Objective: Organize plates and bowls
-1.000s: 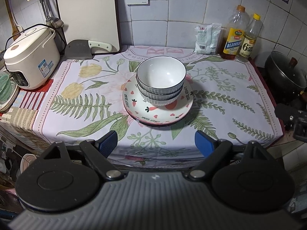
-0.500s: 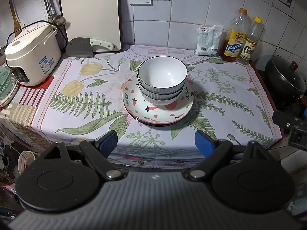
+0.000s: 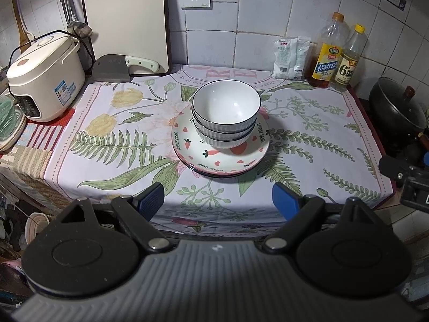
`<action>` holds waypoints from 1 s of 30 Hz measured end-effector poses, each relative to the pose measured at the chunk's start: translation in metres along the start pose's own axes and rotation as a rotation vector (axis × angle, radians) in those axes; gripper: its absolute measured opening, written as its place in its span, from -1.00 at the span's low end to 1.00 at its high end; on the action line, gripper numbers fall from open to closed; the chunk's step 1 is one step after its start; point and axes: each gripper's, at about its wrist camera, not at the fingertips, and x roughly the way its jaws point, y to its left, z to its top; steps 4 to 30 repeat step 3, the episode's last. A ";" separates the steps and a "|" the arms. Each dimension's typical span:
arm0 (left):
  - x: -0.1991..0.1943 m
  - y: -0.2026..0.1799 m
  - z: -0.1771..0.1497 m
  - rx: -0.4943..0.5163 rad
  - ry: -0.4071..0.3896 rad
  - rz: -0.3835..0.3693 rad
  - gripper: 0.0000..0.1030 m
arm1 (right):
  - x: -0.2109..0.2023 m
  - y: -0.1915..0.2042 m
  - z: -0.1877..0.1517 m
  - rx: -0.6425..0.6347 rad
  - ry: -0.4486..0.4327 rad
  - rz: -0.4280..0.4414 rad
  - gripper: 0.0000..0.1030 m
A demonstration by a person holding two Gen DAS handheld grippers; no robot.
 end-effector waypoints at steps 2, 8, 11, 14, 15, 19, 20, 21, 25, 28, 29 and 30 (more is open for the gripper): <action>-0.001 0.000 0.000 0.006 0.000 0.002 0.71 | 0.001 0.000 0.000 -0.001 0.001 -0.001 0.98; -0.001 -0.001 0.001 0.009 0.000 0.003 0.71 | 0.001 -0.001 0.000 -0.002 0.002 -0.001 0.98; -0.001 -0.001 0.001 0.009 0.000 0.003 0.71 | 0.001 -0.001 0.000 -0.002 0.002 -0.001 0.98; -0.001 -0.001 0.001 0.009 0.000 0.003 0.71 | 0.001 -0.001 0.000 -0.002 0.002 -0.001 0.98; -0.001 -0.001 0.001 0.009 0.000 0.003 0.71 | 0.001 -0.001 0.000 -0.002 0.002 -0.001 0.98; -0.001 -0.001 0.001 0.009 0.000 0.003 0.71 | 0.001 -0.001 0.000 -0.002 0.002 -0.001 0.98; -0.001 -0.001 0.001 0.009 0.000 0.003 0.71 | 0.001 -0.001 0.000 -0.002 0.002 -0.001 0.98; -0.001 -0.001 0.001 0.009 0.000 0.003 0.71 | 0.001 -0.001 0.000 -0.002 0.002 -0.001 0.98; -0.001 -0.001 0.001 0.009 0.000 0.003 0.71 | 0.001 -0.001 0.000 -0.002 0.002 -0.001 0.98; -0.001 -0.001 0.001 0.009 0.000 0.003 0.71 | 0.001 -0.001 0.000 -0.002 0.002 -0.001 0.98; -0.001 -0.001 0.001 0.009 0.000 0.003 0.71 | 0.001 -0.001 0.000 -0.002 0.002 -0.001 0.98; -0.001 -0.001 0.001 0.009 0.000 0.003 0.71 | 0.001 -0.001 0.000 -0.002 0.002 -0.001 0.98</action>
